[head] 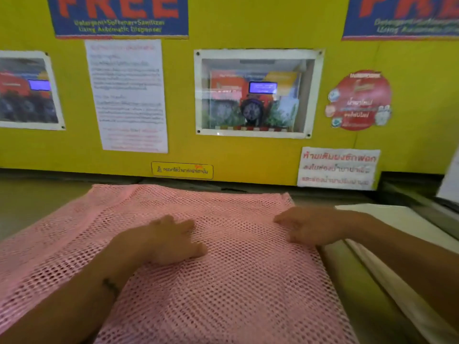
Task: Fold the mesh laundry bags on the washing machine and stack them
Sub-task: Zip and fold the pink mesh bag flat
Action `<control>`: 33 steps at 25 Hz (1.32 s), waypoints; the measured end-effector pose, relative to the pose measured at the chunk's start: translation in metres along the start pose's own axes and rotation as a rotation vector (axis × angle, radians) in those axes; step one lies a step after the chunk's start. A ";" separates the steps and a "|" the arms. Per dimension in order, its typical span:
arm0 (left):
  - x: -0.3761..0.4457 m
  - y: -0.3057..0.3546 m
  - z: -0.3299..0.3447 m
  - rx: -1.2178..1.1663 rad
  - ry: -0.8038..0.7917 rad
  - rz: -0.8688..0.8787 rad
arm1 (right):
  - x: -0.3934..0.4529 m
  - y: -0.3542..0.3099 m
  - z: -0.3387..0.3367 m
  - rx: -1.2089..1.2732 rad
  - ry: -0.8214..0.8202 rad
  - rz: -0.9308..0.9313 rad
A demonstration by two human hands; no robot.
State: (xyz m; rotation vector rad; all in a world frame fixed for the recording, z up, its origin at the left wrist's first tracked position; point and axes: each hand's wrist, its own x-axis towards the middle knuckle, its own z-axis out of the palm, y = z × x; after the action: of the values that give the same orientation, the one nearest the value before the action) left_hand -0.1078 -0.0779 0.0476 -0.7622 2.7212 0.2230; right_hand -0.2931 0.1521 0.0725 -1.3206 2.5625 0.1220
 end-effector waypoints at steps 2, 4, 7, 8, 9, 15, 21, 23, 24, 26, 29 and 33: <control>0.001 0.015 -0.006 0.052 0.086 -0.023 | -0.006 0.012 0.002 0.002 0.050 0.028; -0.008 0.043 -0.006 0.064 0.272 0.027 | -0.009 0.023 -0.002 -0.019 0.097 0.068; -0.035 0.100 0.004 -0.197 0.385 0.284 | -0.001 0.034 -0.017 -0.025 0.122 0.107; -0.046 0.119 0.009 -0.273 0.342 0.348 | 0.007 0.038 -0.024 -0.011 0.136 0.111; -0.056 0.136 0.014 -0.308 0.287 0.381 | 0.016 0.041 -0.031 0.002 0.155 0.113; -0.053 0.187 0.030 -0.205 0.258 0.250 | 0.060 0.045 -0.032 0.164 0.099 0.189; -0.051 0.181 0.031 -0.404 0.298 0.275 | 0.064 0.047 -0.023 0.287 0.132 0.213; -0.051 0.179 0.030 -0.461 0.335 0.298 | 0.065 0.047 -0.022 0.320 0.131 0.213; -0.051 0.179 0.029 -0.475 0.351 0.313 | 0.066 0.047 -0.021 0.310 0.131 0.208; -0.051 0.182 0.027 -0.485 0.382 0.333 | 0.066 0.047 -0.021 0.259 0.157 0.194; -0.051 0.187 0.025 -0.472 0.426 0.367 | 0.062 0.051 -0.030 0.276 0.229 0.180; -0.052 0.192 0.025 -0.454 0.428 0.435 | 0.061 0.050 -0.030 0.355 0.136 0.170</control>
State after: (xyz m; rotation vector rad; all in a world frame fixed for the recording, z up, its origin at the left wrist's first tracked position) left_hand -0.1611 0.1154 0.0544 -0.3277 3.2708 0.8902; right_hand -0.3731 0.1271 0.0826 -1.0106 2.6440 -0.3871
